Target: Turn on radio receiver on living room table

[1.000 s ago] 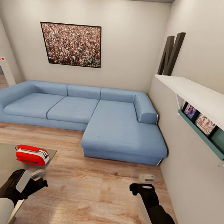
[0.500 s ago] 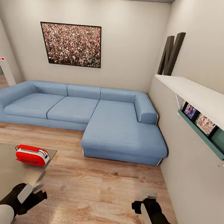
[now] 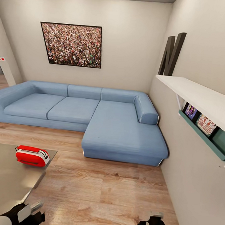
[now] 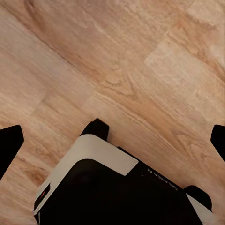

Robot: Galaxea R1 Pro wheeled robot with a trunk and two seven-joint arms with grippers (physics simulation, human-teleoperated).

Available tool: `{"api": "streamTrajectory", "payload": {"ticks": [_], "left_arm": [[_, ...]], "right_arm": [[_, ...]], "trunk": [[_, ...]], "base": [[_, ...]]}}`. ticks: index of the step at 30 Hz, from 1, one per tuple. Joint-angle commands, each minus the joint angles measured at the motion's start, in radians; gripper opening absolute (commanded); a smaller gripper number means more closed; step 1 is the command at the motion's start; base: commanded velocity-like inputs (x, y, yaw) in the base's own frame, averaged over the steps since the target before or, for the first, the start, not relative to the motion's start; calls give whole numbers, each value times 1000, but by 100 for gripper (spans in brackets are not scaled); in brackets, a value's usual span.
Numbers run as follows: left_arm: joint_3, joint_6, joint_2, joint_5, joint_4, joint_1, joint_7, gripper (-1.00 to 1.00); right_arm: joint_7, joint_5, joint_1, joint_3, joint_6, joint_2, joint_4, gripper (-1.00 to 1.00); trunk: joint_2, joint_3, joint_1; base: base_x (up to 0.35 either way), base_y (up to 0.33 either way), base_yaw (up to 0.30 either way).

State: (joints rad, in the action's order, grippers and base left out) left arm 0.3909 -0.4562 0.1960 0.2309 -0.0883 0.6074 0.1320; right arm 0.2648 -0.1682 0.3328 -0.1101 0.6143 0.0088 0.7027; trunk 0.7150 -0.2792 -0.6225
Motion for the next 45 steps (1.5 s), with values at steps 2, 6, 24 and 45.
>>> {"api": "streamTrajectory", "payload": {"ticks": [2,6,24,45], "left_arm": [[0,11,9,-6,31,0,-13,100],[0,103,19,-11,118,0,-21,100],[0,292,38,-11,163,-183,-22,100],[0,508,13,-55,165,-535,-93,100]], "right_arm": [[-5,0,0,0,-18,-11,-33,100],[-8,-1,0,0,-58,-29,-117,100],[-12,7,0,-7,-447,-115,-683,100],[-274,4,-233,-6,-675,-191,-773,100]], "trunk": [[0,0,0],[0,0,0],[0,0,0],[0,0,0]], "base": [[0,0,0],[0,0,0],[0,0,0],[0,0,0]]}}
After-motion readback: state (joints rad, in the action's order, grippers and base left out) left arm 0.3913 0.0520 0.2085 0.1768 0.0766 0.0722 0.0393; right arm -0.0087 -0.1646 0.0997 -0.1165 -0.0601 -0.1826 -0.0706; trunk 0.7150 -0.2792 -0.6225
